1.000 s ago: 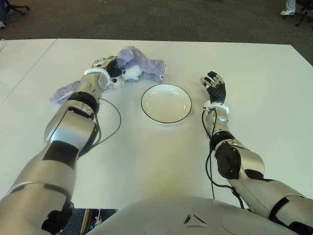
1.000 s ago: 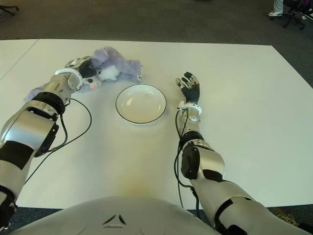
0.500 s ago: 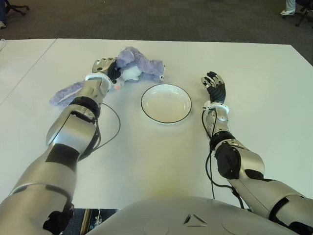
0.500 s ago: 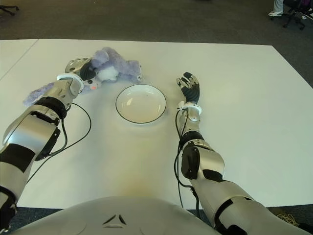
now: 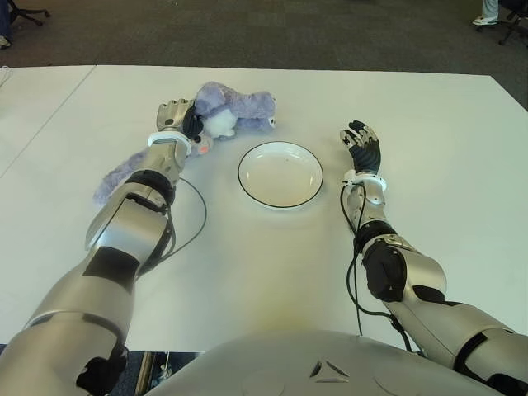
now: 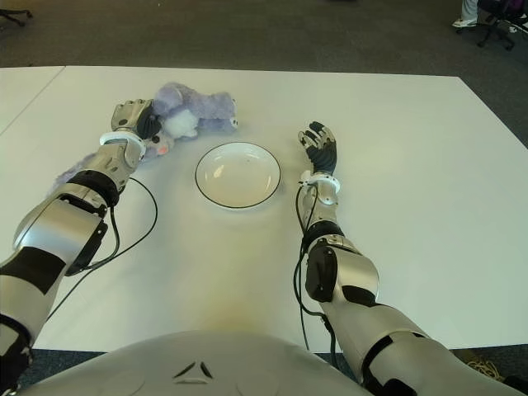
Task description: Put the doll into the plate.
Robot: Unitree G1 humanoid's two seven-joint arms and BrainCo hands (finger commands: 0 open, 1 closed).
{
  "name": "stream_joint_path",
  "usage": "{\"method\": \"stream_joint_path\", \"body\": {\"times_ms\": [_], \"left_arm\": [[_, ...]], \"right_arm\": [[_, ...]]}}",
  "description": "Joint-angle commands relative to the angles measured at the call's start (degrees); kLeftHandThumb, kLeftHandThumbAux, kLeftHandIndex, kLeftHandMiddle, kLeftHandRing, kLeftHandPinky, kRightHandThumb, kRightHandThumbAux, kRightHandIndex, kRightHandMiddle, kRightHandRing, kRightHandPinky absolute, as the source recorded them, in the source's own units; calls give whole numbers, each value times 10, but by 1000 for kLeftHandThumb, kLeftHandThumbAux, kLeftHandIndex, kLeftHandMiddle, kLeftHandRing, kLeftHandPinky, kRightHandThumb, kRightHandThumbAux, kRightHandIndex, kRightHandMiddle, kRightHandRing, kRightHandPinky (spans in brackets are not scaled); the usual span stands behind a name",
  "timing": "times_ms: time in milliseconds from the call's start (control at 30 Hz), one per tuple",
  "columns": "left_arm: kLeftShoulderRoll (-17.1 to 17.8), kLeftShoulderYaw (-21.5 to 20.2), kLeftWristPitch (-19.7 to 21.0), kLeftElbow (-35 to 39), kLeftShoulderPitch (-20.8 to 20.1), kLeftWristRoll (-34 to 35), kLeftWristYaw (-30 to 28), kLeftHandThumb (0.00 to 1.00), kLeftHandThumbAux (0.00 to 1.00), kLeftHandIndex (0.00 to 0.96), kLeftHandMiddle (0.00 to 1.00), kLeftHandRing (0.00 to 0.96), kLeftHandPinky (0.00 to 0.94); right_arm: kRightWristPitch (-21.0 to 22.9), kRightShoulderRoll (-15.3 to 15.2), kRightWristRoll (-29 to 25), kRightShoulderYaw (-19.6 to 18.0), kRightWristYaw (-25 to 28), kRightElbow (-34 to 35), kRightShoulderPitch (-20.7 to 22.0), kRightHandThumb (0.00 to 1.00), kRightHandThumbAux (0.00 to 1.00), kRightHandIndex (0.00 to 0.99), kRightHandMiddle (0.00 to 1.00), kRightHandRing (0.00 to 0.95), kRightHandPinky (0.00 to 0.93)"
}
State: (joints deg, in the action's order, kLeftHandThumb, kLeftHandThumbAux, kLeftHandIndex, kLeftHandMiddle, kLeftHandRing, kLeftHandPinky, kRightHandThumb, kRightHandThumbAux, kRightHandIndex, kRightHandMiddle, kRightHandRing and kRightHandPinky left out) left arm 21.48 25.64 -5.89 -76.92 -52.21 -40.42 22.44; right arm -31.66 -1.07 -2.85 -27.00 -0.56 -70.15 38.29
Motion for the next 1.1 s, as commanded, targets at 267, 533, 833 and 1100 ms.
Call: {"method": "stream_joint_path", "body": {"times_ms": [267,533,833,1100], "left_arm": [[-30,-14,-1,-31,86,18,-30,752,697,440,819,797,719],[-27,-29,-2,-29,87,32,-28,754,697,441,825,793,741],[-24,-40,-5,-26,86,42,-18,752,695,441,829,817,803],[-9,-44,-34,-14,92,45,4,751,695,441,830,824,807]], "right_arm": [[75,35,-24,-20,-7,-78,-134,416,862,248,226,218,224],[75,35,-24,-20,-9,-78,-132,422,868,261,236,225,234],[73,35,-20,-17,-11,-78,-133,417,867,264,236,223,222],[73,36,-22,-19,-8,-78,-133,421,867,262,234,222,223]]}}
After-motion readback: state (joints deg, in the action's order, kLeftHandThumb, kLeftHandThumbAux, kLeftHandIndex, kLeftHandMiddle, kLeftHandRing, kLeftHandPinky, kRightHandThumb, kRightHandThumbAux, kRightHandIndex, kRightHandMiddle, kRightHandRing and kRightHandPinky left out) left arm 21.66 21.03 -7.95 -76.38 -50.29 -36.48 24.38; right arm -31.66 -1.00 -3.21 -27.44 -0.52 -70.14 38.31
